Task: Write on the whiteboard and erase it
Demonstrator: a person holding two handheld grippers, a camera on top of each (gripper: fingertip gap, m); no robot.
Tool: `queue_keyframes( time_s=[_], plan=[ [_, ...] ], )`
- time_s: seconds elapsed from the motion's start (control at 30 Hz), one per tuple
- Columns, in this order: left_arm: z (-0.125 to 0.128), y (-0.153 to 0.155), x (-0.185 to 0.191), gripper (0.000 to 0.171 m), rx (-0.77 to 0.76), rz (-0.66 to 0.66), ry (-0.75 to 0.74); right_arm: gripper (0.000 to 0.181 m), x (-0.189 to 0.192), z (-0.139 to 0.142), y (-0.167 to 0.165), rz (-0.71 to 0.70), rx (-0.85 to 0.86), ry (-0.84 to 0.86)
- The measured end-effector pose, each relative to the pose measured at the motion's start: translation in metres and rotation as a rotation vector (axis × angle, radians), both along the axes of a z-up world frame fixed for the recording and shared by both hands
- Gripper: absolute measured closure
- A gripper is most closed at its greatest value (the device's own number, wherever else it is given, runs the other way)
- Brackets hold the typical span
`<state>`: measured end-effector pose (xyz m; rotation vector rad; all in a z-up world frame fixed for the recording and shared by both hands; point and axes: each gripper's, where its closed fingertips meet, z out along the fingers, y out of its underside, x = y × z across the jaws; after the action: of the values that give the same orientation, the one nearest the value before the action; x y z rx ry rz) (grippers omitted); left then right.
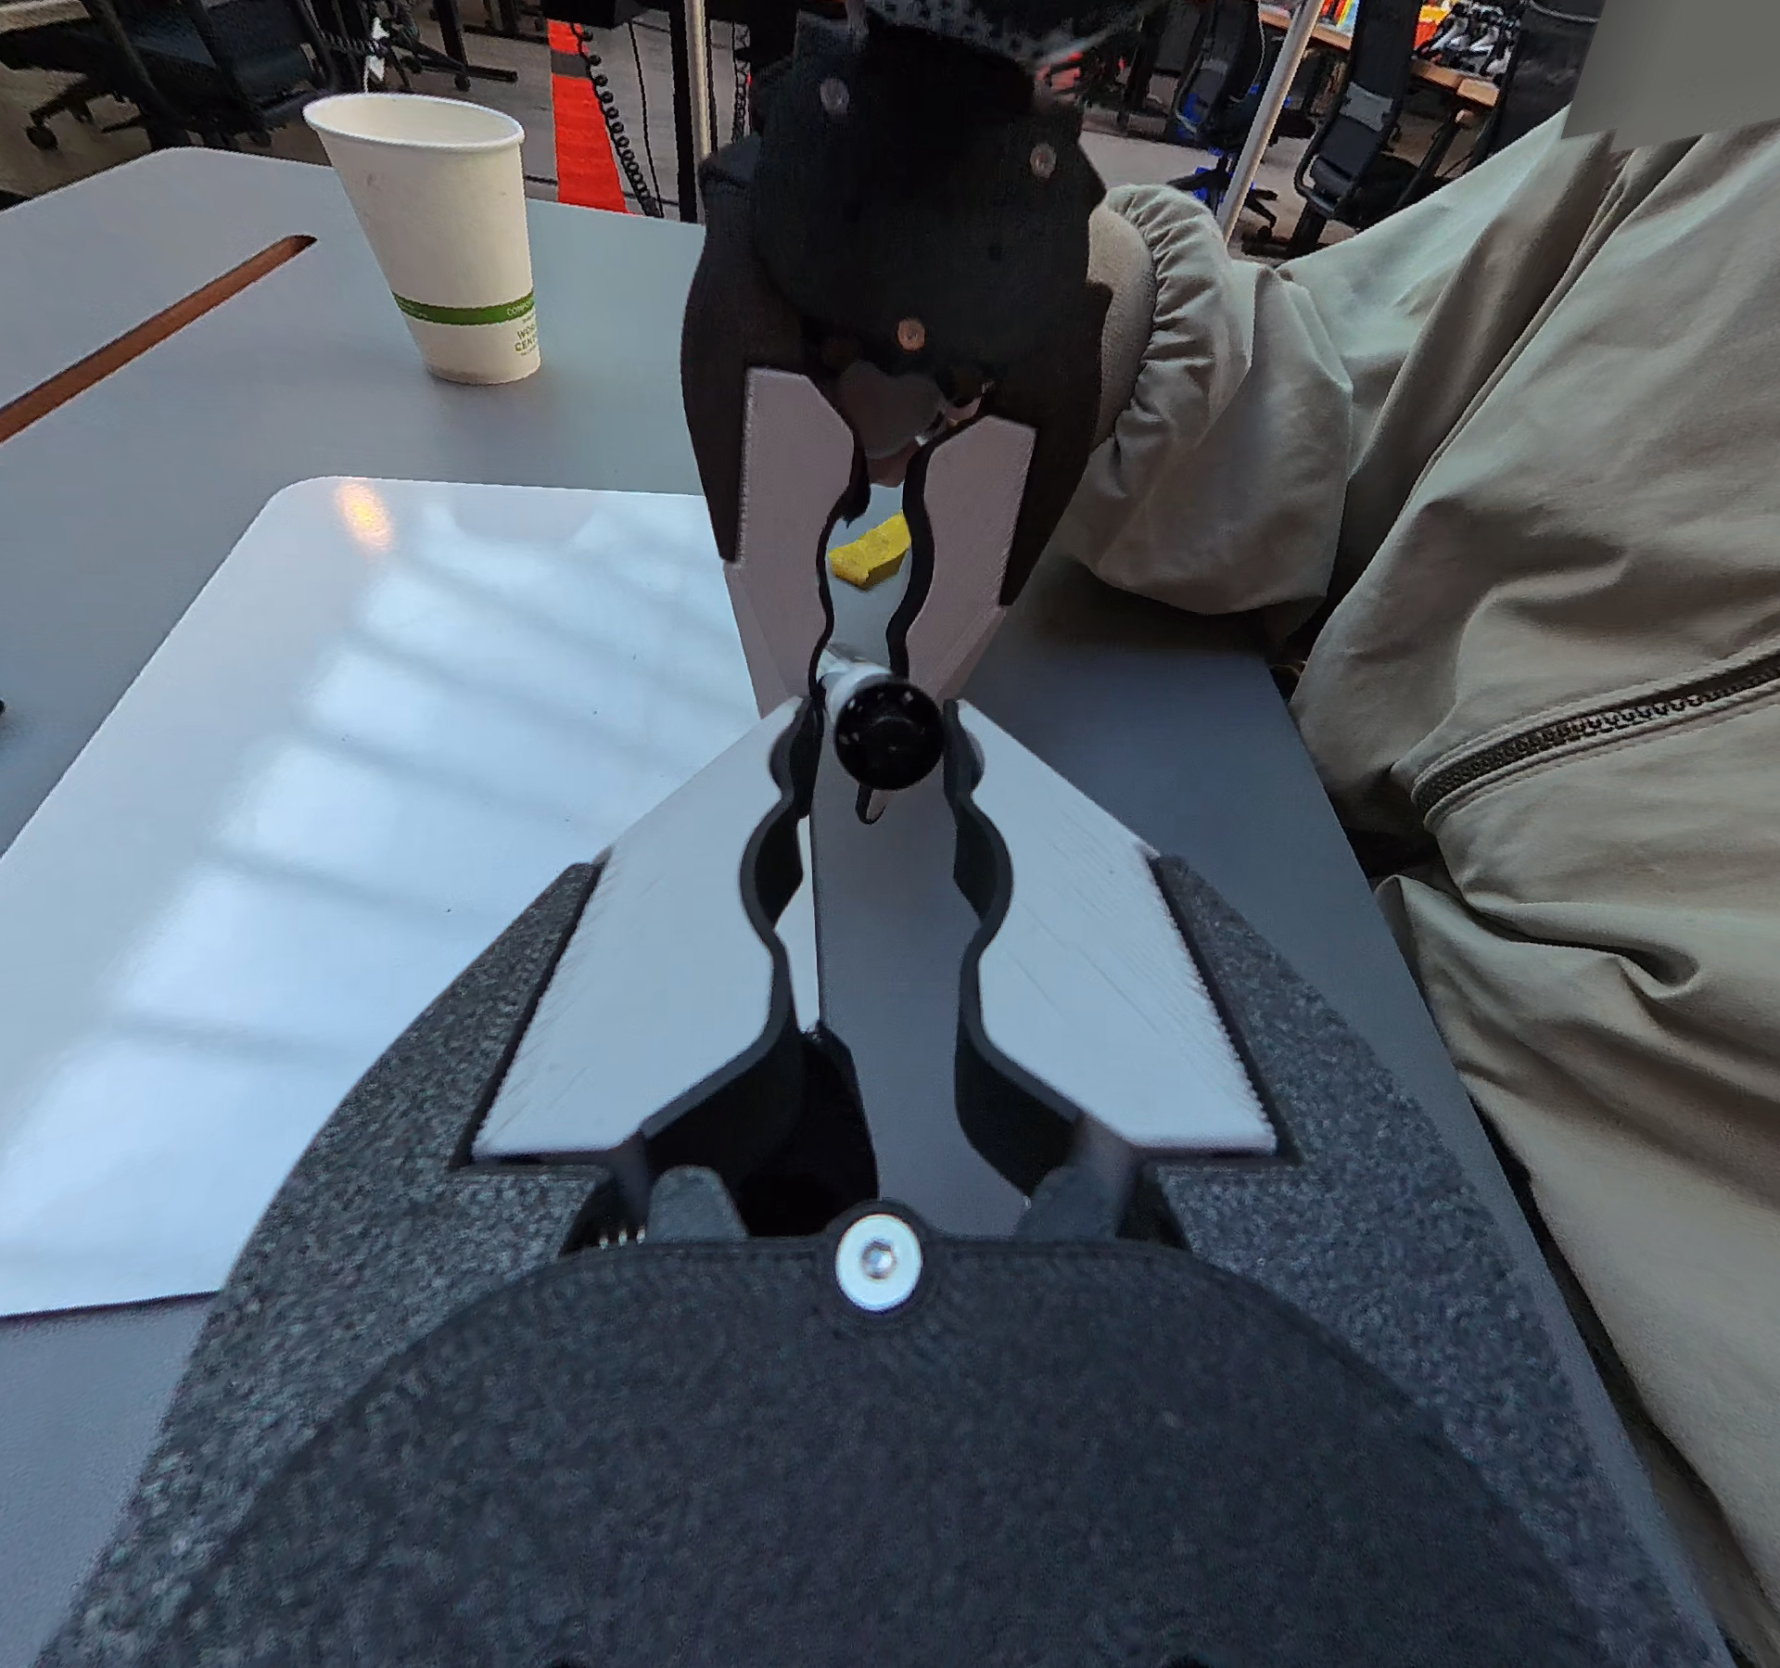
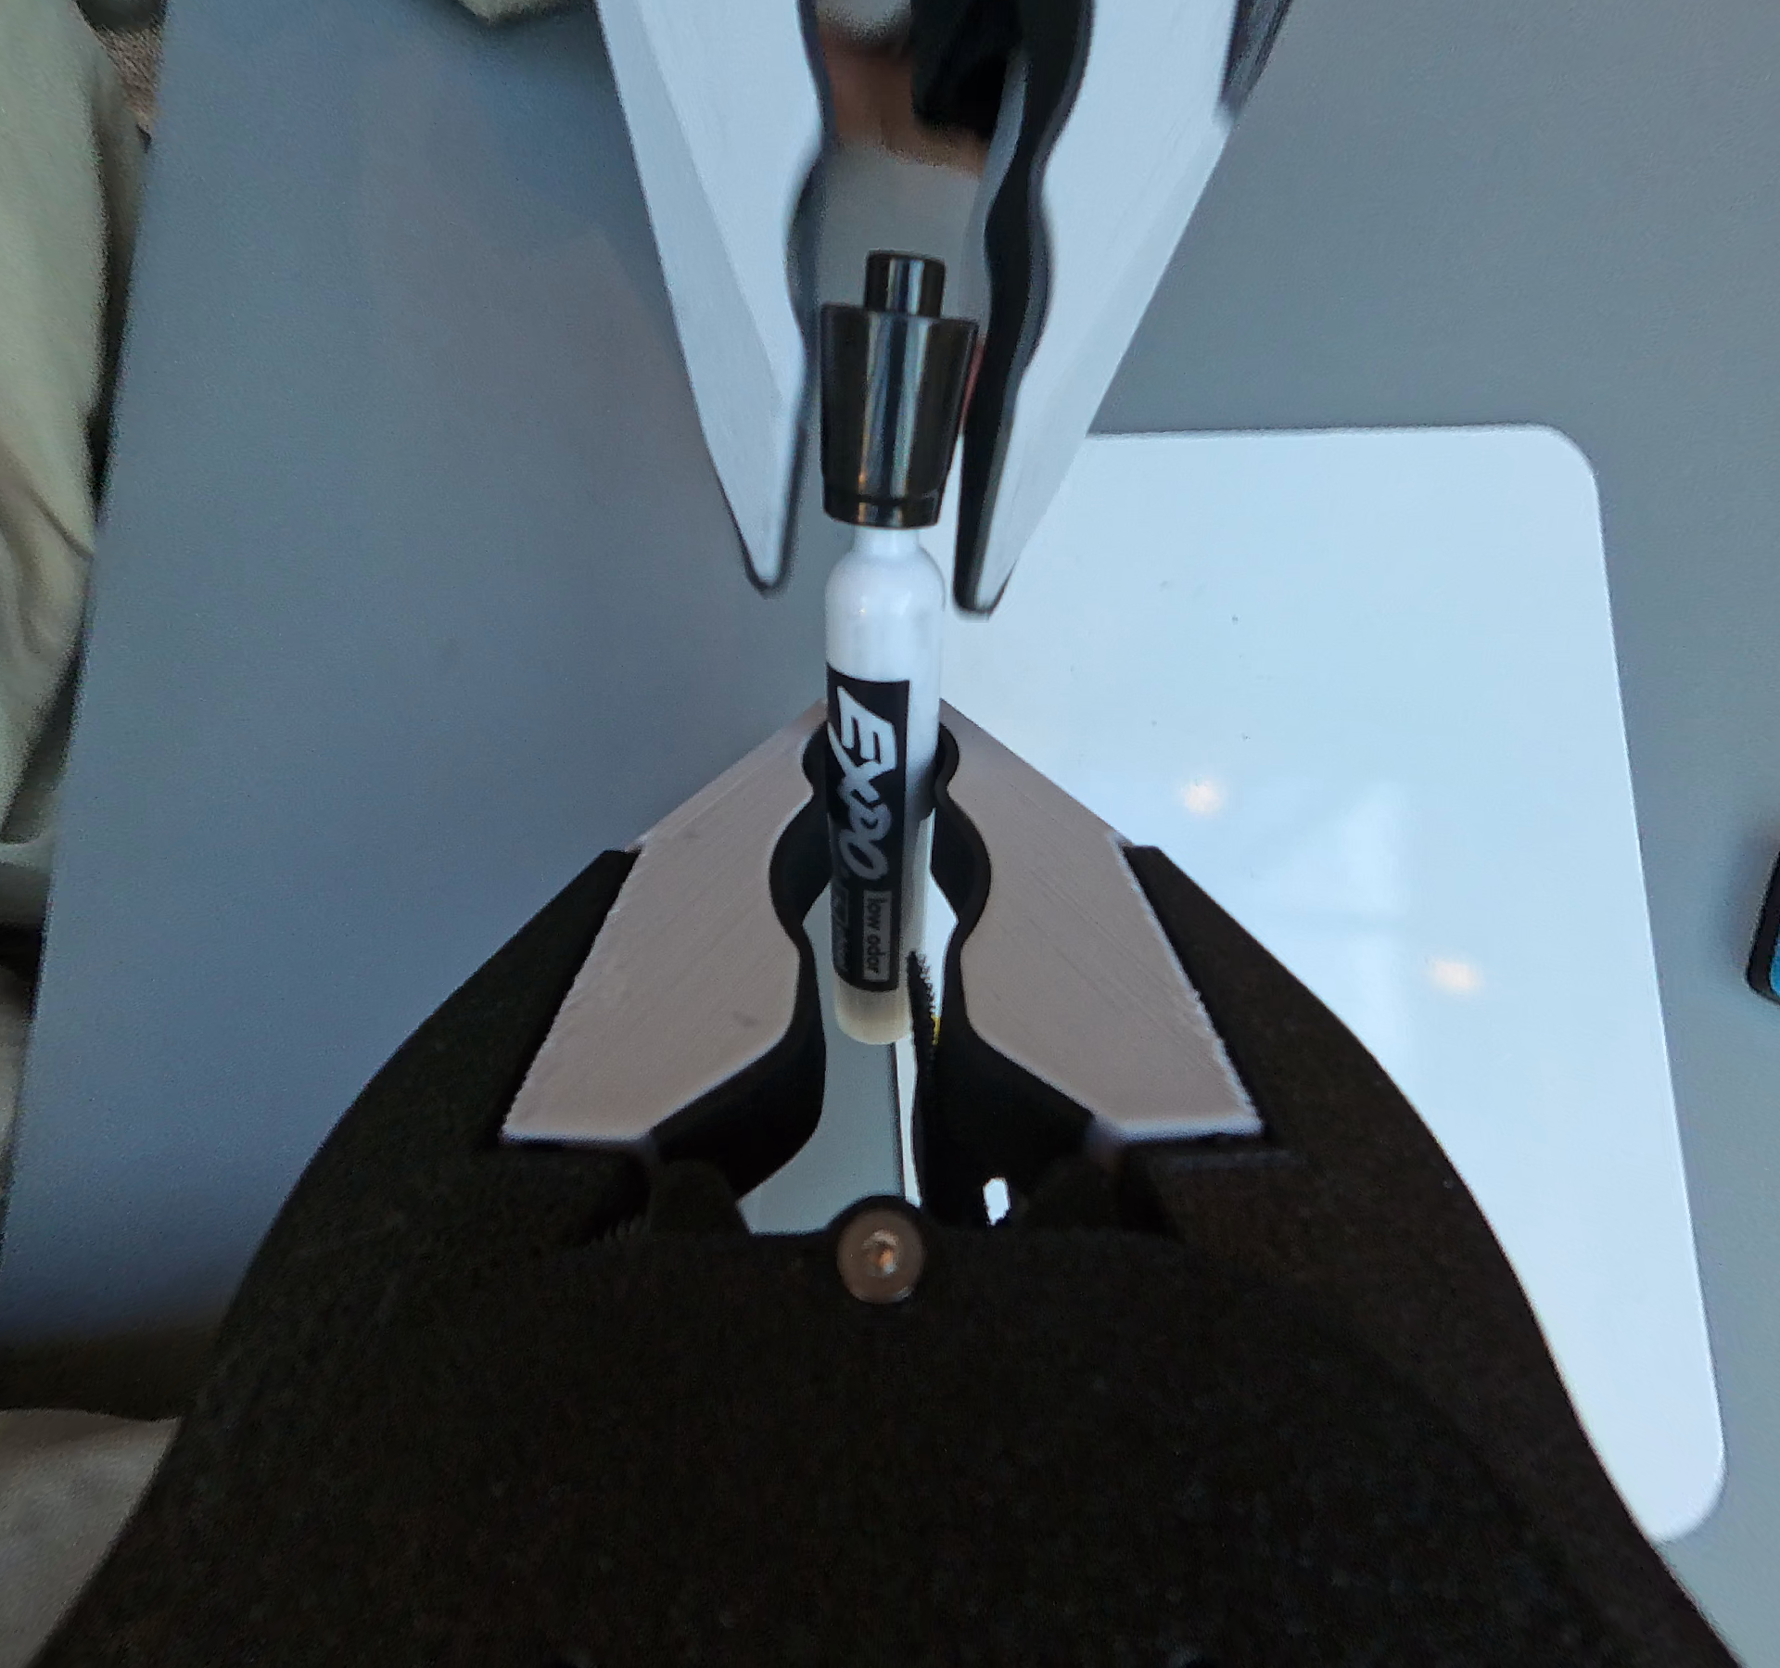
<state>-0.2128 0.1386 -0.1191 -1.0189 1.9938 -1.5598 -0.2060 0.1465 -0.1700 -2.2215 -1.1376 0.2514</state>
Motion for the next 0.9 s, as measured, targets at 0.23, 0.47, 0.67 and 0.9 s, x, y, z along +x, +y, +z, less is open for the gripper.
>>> queue_keyframes(
  time_s=[0.23, 0.47, 0.67, 0.9],
  plan=[
    [0.004, -0.004, 0.002, 0.163, 0.019, 0.018, -0.051, 0.169, -0.006, 0.000, 0.004, 0.002, 0.005, 0.081],
    [0.008, -0.004, 0.007, 0.145, -0.049, 0.030, -0.038, 0.169, -0.013, 0.004, 0.008, 0.008, 0.023, 0.162],
    [0.008, -0.010, 0.011, 0.154, -0.068, 0.023, -0.064, 0.169, -0.022, 0.003, 0.010, 0.024, 0.029, 0.168],
    [0.049, 0.034, 0.015, 0.154, -0.273, 0.163, -0.151, 0.146, 0.002, 0.049, 0.037, -0.125, 0.269, 0.442]
  ],
)
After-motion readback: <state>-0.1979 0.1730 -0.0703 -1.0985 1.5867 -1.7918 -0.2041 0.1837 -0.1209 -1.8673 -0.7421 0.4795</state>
